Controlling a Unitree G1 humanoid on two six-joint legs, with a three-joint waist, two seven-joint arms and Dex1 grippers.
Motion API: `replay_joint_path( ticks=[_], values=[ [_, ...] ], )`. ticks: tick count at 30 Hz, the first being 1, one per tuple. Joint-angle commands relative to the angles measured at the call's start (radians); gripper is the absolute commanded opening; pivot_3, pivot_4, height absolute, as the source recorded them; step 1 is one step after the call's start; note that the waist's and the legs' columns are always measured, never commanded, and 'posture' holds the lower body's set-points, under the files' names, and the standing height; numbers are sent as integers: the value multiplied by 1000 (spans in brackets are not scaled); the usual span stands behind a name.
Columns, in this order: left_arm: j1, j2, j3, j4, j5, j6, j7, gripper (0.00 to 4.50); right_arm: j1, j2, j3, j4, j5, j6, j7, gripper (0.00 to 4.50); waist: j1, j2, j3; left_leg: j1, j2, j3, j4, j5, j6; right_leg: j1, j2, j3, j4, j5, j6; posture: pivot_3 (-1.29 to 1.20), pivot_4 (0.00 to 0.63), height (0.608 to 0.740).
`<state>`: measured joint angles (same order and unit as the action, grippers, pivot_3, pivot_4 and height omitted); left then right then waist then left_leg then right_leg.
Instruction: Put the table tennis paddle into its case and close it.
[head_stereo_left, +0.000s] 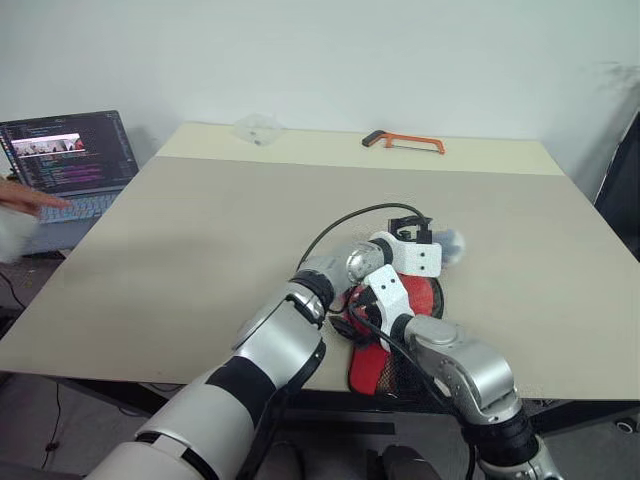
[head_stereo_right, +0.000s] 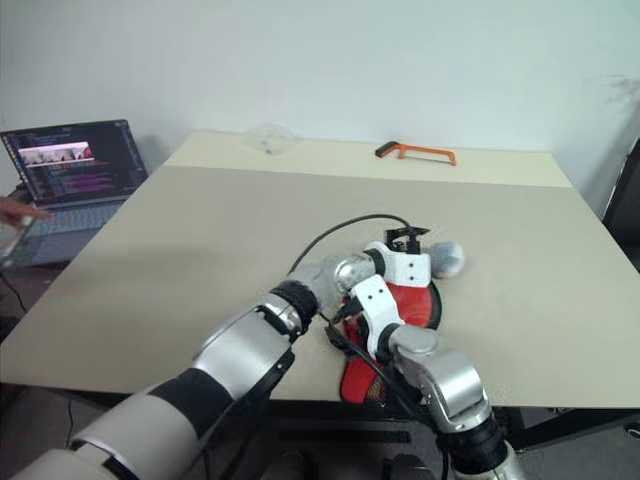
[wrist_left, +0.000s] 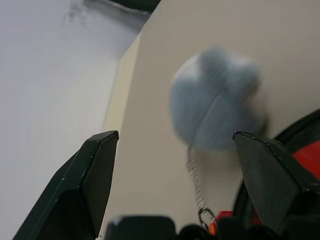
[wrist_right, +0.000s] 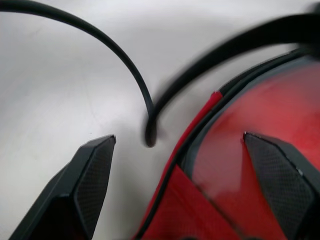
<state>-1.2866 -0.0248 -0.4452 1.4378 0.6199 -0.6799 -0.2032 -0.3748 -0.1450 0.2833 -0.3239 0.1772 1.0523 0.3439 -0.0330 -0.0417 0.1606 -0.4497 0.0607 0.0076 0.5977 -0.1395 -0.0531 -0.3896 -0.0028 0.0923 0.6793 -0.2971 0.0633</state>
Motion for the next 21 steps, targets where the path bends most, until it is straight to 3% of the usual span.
replay_joint_path(
  ticks=[1,7,10,14,18,21],
  values=[
    [-38,20,73,-95,-100,-102,-95,3987,-6,-70,-37,148,-10,18,22,4500,5,0,0,0,0,0,0,0,0,0,0,0,0,0,0,0,150,740],
    [-78,141,241,-136,-302,-122,-301,3987,-40,-176,-35,75,51,-1,149,4500,2,0,0,0,0,2,3,0,0,1,-1,3,-1,1,1,0,150,740],
    [-79,166,379,-139,-473,7,-514,3987,-36,-275,-28,-62,139,9,279,4500,4,0,0,-1,0,1,2,0,0,0,0,1,0,1,0,0,150,740],
    [-63,236,433,-152,-525,64,-617,3987,-43,-418,-74,-228,245,-31,433,4500,0,3,10,-3,0,1,1,0,0,-1,0,1,-1,0,0,0,150,740],
    [-53,277,475,-167,-583,124,-735,3987,-61,-517,-195,-287,355,-40,526,4500,-2,3,13,-4,0,-1,-2,0,0,-3,1,0,-1,-1,-1,0,150,740],
    [-43,299,506,-212,-660,252,-947,3987,-103,-560,-327,-201,366,-64,506,4500,-1,3,14,-4,0,-2,-3,0,0,-3,1,-2,0,-2,-2,0,150,740]
  ],
)
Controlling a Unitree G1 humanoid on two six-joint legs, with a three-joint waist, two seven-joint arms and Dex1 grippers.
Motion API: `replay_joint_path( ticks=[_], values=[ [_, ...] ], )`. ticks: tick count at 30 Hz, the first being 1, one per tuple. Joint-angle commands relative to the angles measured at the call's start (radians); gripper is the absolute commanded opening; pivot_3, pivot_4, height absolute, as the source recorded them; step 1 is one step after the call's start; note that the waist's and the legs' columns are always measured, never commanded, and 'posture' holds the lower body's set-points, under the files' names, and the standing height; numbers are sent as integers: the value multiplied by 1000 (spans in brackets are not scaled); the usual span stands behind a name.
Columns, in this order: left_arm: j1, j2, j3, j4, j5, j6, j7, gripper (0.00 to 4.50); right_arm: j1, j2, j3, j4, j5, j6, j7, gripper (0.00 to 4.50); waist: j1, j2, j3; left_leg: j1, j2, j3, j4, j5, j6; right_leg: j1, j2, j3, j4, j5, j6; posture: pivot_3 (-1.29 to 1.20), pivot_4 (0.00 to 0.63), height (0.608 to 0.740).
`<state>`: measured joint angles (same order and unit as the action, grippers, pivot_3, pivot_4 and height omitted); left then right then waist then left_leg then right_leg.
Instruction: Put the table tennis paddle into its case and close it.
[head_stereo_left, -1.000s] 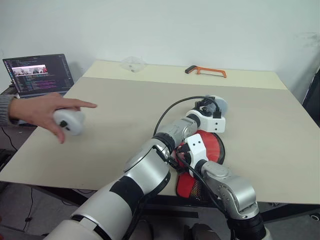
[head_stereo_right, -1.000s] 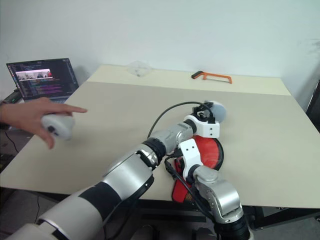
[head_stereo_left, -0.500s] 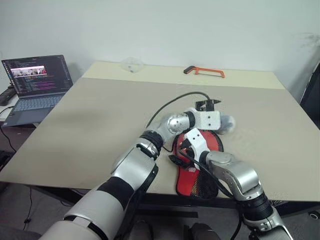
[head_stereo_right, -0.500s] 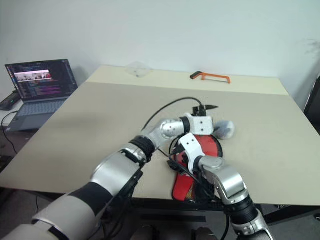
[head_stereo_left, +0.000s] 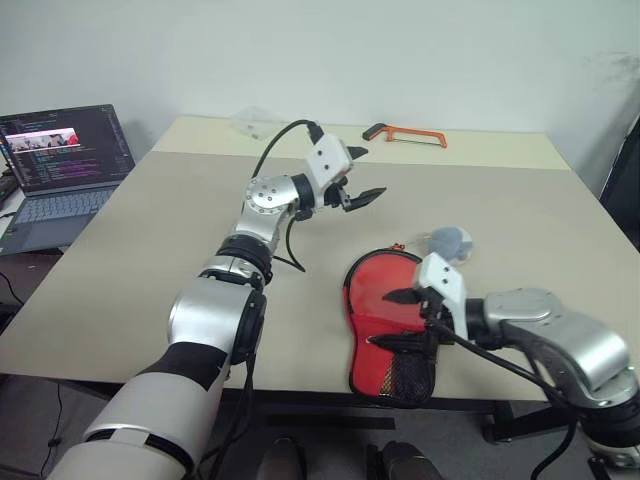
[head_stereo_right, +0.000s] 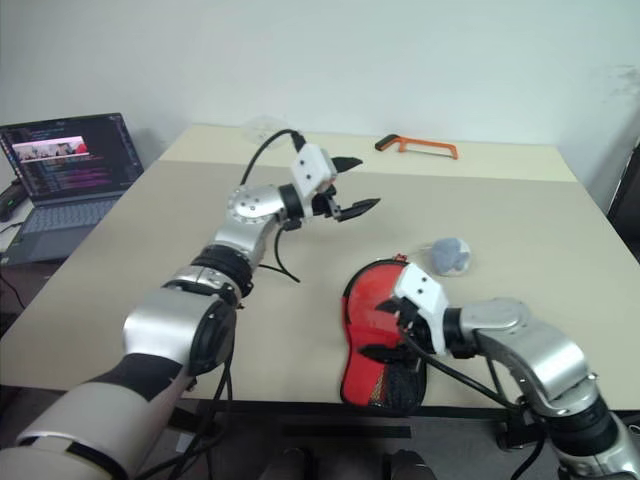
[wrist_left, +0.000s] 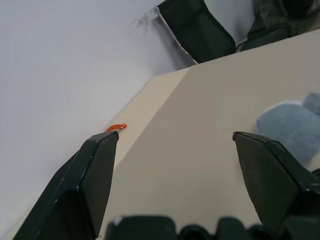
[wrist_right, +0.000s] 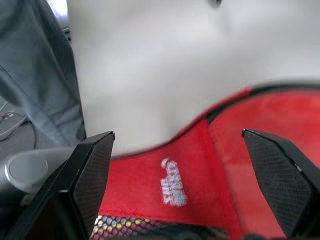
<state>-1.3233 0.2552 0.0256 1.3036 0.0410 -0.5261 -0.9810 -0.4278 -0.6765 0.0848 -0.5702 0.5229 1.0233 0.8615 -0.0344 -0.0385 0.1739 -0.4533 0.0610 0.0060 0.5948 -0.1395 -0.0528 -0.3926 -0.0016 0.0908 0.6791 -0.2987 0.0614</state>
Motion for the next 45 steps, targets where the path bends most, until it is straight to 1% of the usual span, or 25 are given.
replay_joint_path(
  ticks=[1,2,4,5,8,10,13,15,18,20,22,25,29,33,41,44,45],
  values=[
    [-2,23,41,-96,-102,142,-227,3987,-62,-34,-159,79,15,-44,-28,4500,0,0,0,0,0,0,0,0,0,0,0,0,0,0,0,0,150,740],
    [14,30,40,-137,-129,210,-303,3987,-78,-35,-188,134,-9,-61,-62,4500,-1,0,0,0,0,0,0,0,0,0,0,0,0,0,0,0,150,740],
    [50,39,33,-227,-168,317,-390,3987,-104,-30,-218,216,-41,-76,-122,4500,-1,0,0,1,0,0,1,0,0,1,0,0,0,0,0,0,150,740],
    [91,44,22,-319,-196,399,-425,3987,-130,-13,-241,275,-62,-82,-175,4500,-2,0,0,1,0,0,1,0,0,1,0,0,1,1,-1,0,150,740],
    [211,58,-8,-582,-251,606,-446,3987,-182,33,-291,378,-81,-83,-279,4500,-8,2,1,2,1,0,0,0,0,1,0,0,2,2,-5,0,150,740],
    [302,74,-35,-749,-266,696,-431,3987,-213,63,-307,444,-106,-85,-351,4500,-13,3,2,1,1,0,0,0,0,0,0,0,2,2,-6,0,150,740],
    [461,64,-87,-972,-263,813,-339,3987,-267,122,-314,583,-153,-63,-476,4500,-20,4,2,1,1,-1,0,0,0,1,0,0,3,2,-6,0,150,740],
    [541,46,-114,-1080,-269,875,-281,3987,-289,156,-312,642,-164,-67,-512,4500,-20,4,2,2,1,-1,0,0,0,1,0,0,2,2,-6,0,150,740],
    [633,11,-155,-1183,-259,934,-187,3987,-320,212,-322,702,-153,-77,-539,4500,-20,5,2,2,1,-1,1,0,1,2,0,0,3,2,-6,0,150,740],
    [680,-25,-191,-1198,-215,921,-96,3987,-341,237,-316,751,-161,-95,-553,4500,-20,5,3,2,1,-1,2,0,1,2,0,0,3,2,-6,0,150,740],
    [702,-59,-230,-1161,-136,876,27,3987,-357,253,-304,796,-175,-116,-561,4500,-17,6,3,2,1,-1,3,1,1,2,0,1,3,3,-5,0,150,740],
    [720,-93,-265,-1133,-103,885,105,3987,-377,268,-297,844,-184,-138,-569,4500,-16,6,3,2,1,0,5,1,1,3,0,2,2,3,-3,0,150,740],
    [735,-120,-302,-1104,-95,929,148,3987,-392,278,-288,911,-214,-162,-592,4500,-18,6,3,2,1,0,5,1,1,3,0,2,2,4,-3,0,150,740],
    [746,-126,-341,-1102,-119,1007,121,3987,-398,287,-273,950,-244,-168,-620,4500,-19,6,3,2,1,1,5,1,1,3,0,3,2,4,-3,0,150,740],
    [729,-144,-357,-1089,-121,1073,158,3987,-407,316,-260,1002,-258,-176,-638,4500,-19,9,1,3,0,0,6,1,1,4,0,3,2,4,-2,0,150,740],
    [722,-149,-359,-1078,-115,1084,172,4026,-407,328,-253,1003,-264,-185,-635,3905,-19,9,1,3,0,0,7,1,1,4,0,3,2,4,-2,0,150,740],
    [720,-151,-357,-1072,-114,1090,180,4026,-406,330,-250,1001,-267,-188,-632,3611,-18,9,1,3,0,0,7,1,1,4,0,3,2,4,-1,0,150,740]
  ],
)
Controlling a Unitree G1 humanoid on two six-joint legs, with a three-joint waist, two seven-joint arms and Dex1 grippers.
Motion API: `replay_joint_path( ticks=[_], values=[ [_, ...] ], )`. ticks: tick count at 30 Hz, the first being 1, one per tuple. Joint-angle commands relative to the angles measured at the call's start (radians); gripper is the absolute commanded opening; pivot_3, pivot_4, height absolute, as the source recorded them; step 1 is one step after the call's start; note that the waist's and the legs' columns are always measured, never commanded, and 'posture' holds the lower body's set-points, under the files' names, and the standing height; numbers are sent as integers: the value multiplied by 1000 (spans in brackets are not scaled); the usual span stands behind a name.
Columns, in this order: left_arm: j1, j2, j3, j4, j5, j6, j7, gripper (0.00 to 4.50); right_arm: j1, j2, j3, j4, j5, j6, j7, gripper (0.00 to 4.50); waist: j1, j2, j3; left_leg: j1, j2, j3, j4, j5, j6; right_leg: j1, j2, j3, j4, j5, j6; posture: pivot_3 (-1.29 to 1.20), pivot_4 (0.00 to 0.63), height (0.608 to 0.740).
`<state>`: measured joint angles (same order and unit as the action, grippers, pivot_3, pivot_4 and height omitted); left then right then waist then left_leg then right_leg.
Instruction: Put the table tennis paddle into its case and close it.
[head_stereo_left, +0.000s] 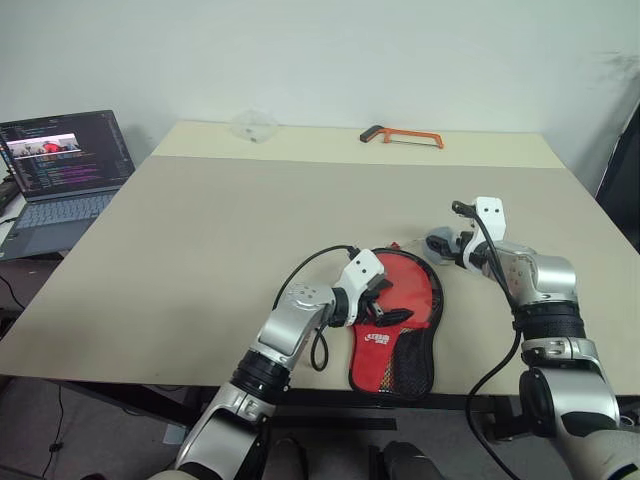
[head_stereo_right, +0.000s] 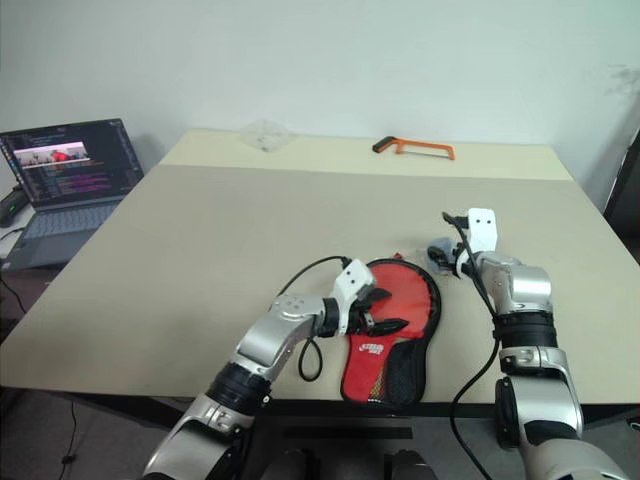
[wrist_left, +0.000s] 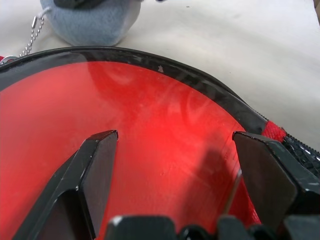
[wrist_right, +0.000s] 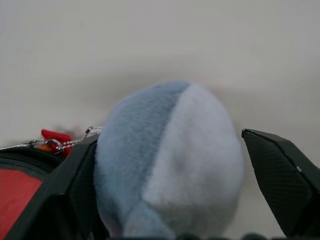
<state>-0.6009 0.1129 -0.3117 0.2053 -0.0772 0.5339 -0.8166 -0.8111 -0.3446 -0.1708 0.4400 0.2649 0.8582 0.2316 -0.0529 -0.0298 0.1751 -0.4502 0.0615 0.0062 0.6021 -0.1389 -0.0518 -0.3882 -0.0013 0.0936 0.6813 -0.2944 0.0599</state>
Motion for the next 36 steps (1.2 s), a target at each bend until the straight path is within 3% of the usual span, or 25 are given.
replay_joint_path(
  ticks=[1,7,10,19,23,25,30,36],
  values=[
    [-3,-8,-20,32,7,23,21,4026,-20,-1,11,-16,-14,-26,0,3267,0,0,0,0,0,0,0,0,0,0,0,0,0,0,0,0,150,740],
    [12,-6,-16,6,-24,-9,-9,4026,2,-64,43,-65,-56,-42,21,1232,1,0,0,0,0,0,1,0,0,0,0,0,0,0,1,0,150,740],
    [9,-2,-19,14,-24,-12,-9,4026,6,-132,59,-42,-97,-76,33,801,8,0,0,-1,-1,0,1,0,0,0,-1,0,-1,0,1,0,150,740],
    [-7,5,-20,38,-24,-21,-17,4026,149,-351,140,-199,-143,-39,201,617,23,1,0,-1,-1,2,0,0,0,-1,-1,2,-2,0,1,0,150,740],
    [-14,4,-20,51,-23,-25,-22,4026,299,-530,197,-382,-140,-27,381,547,28,2,0,-1,-2,1,1,0,0,0,-2,1,-2,-1,3,0,150,740],
    [-18,5,-22,62,-21,-29,-24,4026,434,-679,201,-524,-114,-88,546,547,35,3,0,-2,-2,1,1,0,0,0,-3,1,-2,-3,5,0,150,740],
    [-29,2,-33,82,-19,-41,-33,4026,691,-880,82,-732,-30,-244,818,546,23,5,-1,-1,-3,1,1,-1,0,1,-3,1,-3,-4,6,0,150,740],
    [-47,-17,-45,113,-9,-46,-27,4026,921,-940,-37,-950,89,-298,1030,545,22,4,-1,0,-4,-1,5,-1,0,3,-3,1,-3,-6,3,0,150,740]
  ],
)
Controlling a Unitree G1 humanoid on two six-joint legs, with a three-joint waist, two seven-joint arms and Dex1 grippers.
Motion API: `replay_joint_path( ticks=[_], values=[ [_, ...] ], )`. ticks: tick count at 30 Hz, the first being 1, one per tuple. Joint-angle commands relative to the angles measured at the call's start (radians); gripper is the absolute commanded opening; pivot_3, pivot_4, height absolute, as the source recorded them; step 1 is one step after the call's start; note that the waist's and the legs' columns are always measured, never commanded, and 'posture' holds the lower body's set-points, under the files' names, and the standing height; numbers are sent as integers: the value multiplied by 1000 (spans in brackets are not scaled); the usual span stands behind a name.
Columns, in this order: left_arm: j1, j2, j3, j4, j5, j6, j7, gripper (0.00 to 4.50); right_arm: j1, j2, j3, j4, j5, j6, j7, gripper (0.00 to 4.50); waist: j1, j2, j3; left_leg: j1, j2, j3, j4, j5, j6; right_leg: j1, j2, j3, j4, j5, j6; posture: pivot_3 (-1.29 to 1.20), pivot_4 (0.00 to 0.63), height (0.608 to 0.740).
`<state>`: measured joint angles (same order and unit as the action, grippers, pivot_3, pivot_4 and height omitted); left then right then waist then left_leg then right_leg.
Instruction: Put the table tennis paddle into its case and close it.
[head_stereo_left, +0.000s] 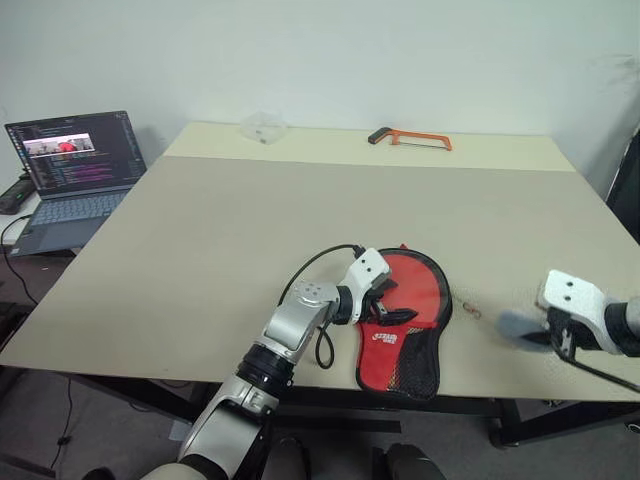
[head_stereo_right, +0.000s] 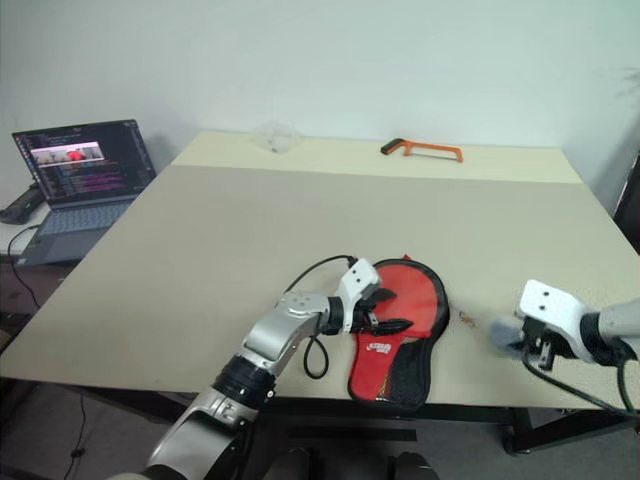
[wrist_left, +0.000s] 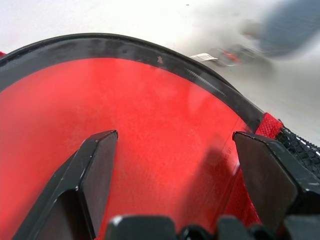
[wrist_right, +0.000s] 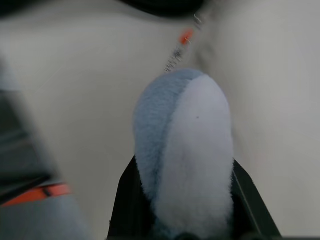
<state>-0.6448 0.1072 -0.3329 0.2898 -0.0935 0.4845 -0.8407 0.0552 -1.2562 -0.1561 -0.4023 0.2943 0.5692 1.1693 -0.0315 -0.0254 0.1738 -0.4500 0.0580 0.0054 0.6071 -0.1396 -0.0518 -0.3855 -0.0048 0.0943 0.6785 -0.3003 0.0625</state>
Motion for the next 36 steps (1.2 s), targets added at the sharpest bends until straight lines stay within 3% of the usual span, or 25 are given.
replay_joint_path(
  ticks=[1,6,12,26,30,36],
  values=[
    [-3,-13,-27,31,9,6,-3,4026,94,-35,-54,-156,80,0,122,544,3,0,0,0,0,0,1,0,0,0,0,0,0,0,0,0,150,740],
    [5,-13,-45,28,18,7,-5,4026,209,-15,-9,-358,178,40,150,525,5,-1,0,0,-2,-1,1,0,0,1,-2,-1,-1,-1,-1,0,150,740],
    [0,-7,-53,23,19,21,-9,4026,302,-13,82,-464,162,28,121,518,5,-2,1,-1,-2,-2,0,0,0,1,-2,-3,-3,-1,-1,0,150,740],
    [-17,-14,-51,49,24,20,-3,4026,265,-10,191,-516,149,32,64,515,2,-3,1,0,-2,-3,1,0,0,2,-2,-3,-3,-1,-1,0,150,740],
    [-21,-16,-32,33,7,6,-8,4026,193,-6,121,-428,147,29,48,515,2,-4,1,0,-2,-3,2,0,0,2,-2,-2,-2,0,-1,0,150,740],
    [-24,28,34,-62,-83,-41,-104,4026,-83,33,90,-186,124,22,10,515,-3,-6,3,0,-2,-2,2,0,0,1,-2,0,-2,2,-1,0,150,740]
  ],
)
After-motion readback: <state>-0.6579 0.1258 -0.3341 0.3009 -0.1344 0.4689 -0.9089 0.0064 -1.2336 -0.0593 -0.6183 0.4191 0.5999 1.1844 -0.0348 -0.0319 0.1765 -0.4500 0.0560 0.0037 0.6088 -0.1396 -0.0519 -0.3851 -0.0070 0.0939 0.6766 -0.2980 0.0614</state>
